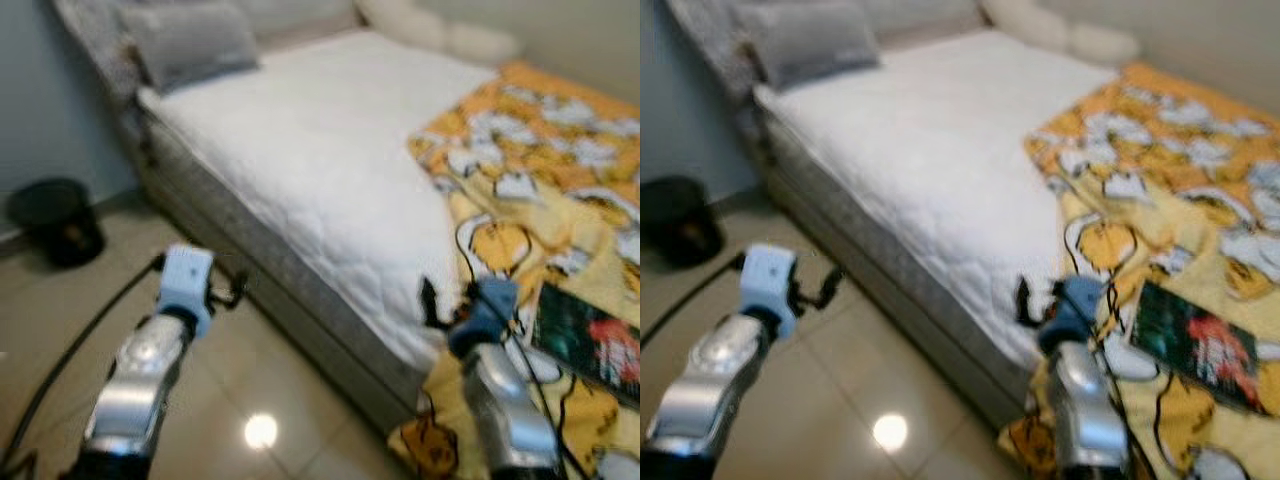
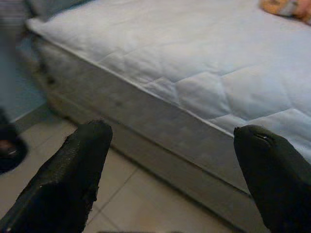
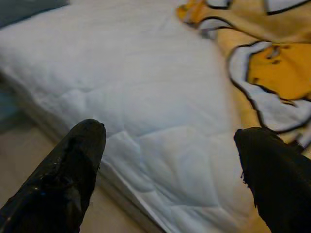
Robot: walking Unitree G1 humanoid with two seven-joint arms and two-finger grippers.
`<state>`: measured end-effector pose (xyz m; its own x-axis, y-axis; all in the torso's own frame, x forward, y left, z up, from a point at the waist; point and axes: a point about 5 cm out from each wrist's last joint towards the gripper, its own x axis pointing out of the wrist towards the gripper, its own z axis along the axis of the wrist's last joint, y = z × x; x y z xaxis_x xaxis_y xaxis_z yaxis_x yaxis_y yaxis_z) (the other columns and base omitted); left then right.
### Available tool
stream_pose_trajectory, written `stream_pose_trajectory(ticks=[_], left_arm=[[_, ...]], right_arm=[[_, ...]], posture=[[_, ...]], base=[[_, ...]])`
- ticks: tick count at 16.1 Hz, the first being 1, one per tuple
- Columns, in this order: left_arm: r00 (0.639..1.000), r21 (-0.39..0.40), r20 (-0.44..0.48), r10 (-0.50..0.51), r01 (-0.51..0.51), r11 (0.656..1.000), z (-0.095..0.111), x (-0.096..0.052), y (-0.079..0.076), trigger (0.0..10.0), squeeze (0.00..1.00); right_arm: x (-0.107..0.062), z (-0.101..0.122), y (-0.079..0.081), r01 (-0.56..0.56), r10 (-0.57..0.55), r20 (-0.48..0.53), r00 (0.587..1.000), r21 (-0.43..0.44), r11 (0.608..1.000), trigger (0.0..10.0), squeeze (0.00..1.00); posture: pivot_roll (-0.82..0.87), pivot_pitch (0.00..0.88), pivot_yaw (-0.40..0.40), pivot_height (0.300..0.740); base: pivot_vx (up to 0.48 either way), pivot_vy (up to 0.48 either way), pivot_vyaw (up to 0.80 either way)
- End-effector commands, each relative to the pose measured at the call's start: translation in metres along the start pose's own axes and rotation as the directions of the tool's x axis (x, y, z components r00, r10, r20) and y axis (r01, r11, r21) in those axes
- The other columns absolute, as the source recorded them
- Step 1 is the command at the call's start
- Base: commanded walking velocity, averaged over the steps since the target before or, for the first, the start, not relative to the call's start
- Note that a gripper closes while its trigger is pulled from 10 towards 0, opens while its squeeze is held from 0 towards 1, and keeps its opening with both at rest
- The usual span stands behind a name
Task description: Clean up the room
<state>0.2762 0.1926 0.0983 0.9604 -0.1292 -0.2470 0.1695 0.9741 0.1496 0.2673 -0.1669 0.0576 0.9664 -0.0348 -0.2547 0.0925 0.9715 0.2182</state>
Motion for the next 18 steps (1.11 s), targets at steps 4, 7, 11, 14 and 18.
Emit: stream_pose_trajectory(ticks=[4,7,11,14,18], left_arm=[[1.0,0.009,0.008,-0.021,0.021,1.0,0.0032,0.0018,-0.0069,10.0,1.0],[1.0,0.014,0.006,-0.028,0.028,1.0,0.0028,0.0017,-0.0076,10.0,1.0],[1.0,0.018,0.004,-0.031,0.031,0.999,0.0026,0.0014,-0.0084,10.0,1.0],[0.999,0.029,0.007,-0.038,0.038,0.999,0.0028,0.0013,-0.0088,10.0,1.0],[0.996,0.052,0.018,-0.092,0.091,0.994,0.0047,-0.0019,-0.0141,10.0,0.98]], right_arm=[[0.0,0.0045,-0.0111,0.044,-0.044,0.011,0.999,-0.005,0.999,10.0,1.0],[-0.0003,0.0031,-0.0125,0.054,-0.054,0.005,0.999,0.0,0.999,10.0,1.0],[-0.001,0.0025,-0.0129,0.056,-0.056,0.005,0.998,0.0,0.998,10.0,1.0],[-0.0012,0.0022,-0.0129,0.057,-0.057,0.004,0.998,0.0,0.998,10.0,1.0],[-0.0036,-0.0001,-0.0135,0.056,-0.056,-0.004,0.998,0.011,0.998,10.0,1.0]], posture=[[0.02,0.0,-0.028,0.74],[0.02,0.0,-0.029,0.74],[0.02,0.0,-0.03,0.74],[0.02,0.0,-0.029,0.74],[0.02,0.0,-0.027,0.74]], base=[[0.0,-0.42,0.28],[0.0,-0.402,0.0],[0.0,-0.402,0.0],[0.0,-0.263,0.0],[0.0,0.0,0.0]])
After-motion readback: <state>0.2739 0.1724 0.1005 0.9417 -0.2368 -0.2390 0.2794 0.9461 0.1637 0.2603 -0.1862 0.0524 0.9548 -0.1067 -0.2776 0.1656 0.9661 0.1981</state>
